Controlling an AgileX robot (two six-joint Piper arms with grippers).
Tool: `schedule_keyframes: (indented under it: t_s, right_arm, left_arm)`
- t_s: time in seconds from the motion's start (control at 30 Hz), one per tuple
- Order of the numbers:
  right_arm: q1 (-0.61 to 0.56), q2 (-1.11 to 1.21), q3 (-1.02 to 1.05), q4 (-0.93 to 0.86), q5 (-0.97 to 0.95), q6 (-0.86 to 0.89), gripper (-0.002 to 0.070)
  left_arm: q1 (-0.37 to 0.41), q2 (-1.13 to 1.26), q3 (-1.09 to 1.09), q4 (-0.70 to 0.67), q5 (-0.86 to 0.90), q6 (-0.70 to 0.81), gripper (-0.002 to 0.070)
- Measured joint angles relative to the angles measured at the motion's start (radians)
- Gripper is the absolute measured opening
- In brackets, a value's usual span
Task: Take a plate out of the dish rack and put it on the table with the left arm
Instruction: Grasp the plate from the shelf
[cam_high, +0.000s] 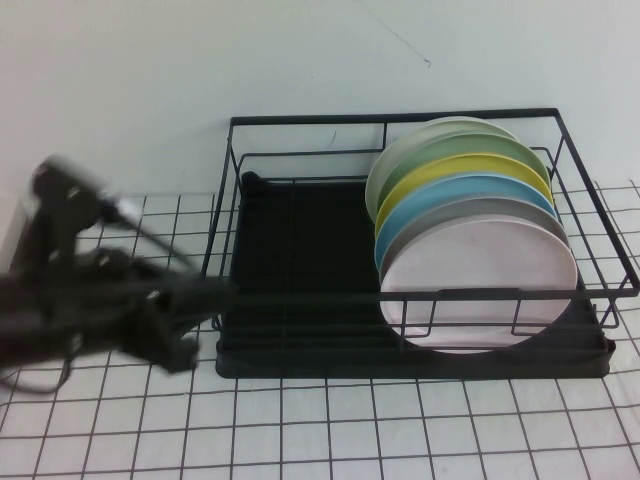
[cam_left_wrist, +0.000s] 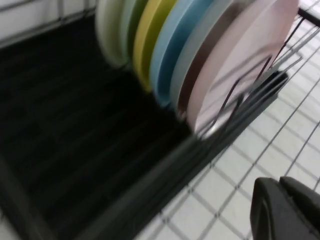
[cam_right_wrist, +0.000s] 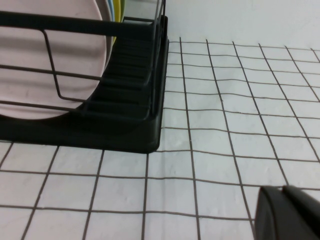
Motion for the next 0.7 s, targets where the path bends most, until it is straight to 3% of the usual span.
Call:
schedule_keyframes:
  t_s: [0.23,0.37,0.47,0.6,0.7]
  right_arm:
    - [0.000,0.000,0.000,0.000,0.000,0.000,-0.0001]
    - [0.000,0.000,0.000,0.000,0.000,0.000,-0.0001]
    - [0.000,0.000,0.000,0.000,0.000,0.000,-0.0001]
    - [0.000,0.000,0.000,0.000,0.000,0.000,-0.0001]
    - [0.000,0.000,0.000,0.000,0.000,0.000,-0.0001]
  left_arm:
    - [-0.197,0.310,-0.276,-0.072,-0.024,0.185,-0.0003]
    - [-0.262,0.451,-0.420,-0.061,-0.027,0.252,0.0005]
    - [-0.304,0.526,-0.513,-0.026,-0.019,0.329,0.0092]
    - [-0.324,0.596,-0.601,-0.015,0.014,0.360,0.0298]
    - [-0.324,0.629,-0.632,-0.011,0.026,0.392,0.0370]
